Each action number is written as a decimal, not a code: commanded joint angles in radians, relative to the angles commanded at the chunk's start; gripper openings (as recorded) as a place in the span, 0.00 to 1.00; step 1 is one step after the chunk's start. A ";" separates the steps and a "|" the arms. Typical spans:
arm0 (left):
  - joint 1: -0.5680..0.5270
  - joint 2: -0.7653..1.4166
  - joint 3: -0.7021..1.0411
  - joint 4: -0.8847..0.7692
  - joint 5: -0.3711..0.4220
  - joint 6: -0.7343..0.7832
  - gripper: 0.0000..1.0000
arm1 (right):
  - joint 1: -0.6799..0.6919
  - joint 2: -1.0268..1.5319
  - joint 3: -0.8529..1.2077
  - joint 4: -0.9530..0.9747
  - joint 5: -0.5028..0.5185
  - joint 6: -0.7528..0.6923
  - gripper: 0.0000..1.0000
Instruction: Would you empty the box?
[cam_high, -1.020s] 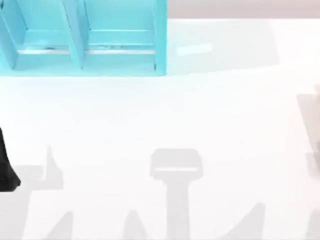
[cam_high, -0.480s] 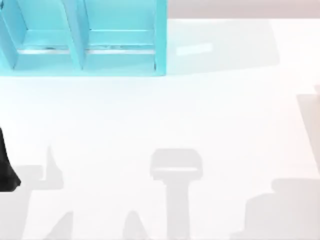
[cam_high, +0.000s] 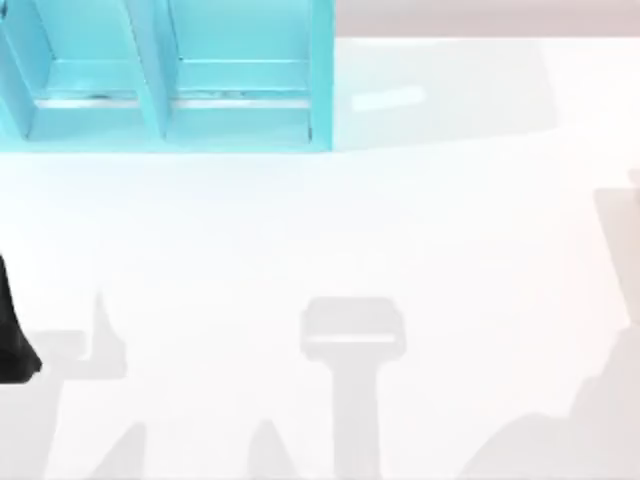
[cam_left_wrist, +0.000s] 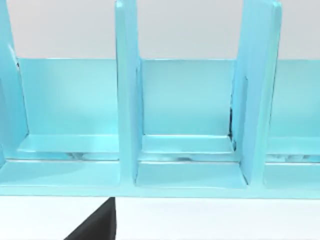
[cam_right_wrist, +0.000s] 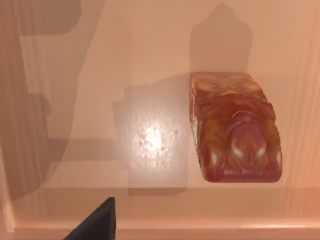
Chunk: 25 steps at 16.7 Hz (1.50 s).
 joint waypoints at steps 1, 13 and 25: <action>0.000 0.000 0.000 0.000 0.000 0.000 1.00 | 0.000 0.000 0.000 0.000 0.000 0.000 1.00; 0.000 0.000 0.000 0.000 0.000 0.000 1.00 | -0.001 0.038 -0.155 0.193 0.000 -0.001 1.00; 0.000 0.000 0.000 0.000 0.000 0.000 1.00 | 0.003 0.123 -0.275 0.398 0.000 0.005 0.92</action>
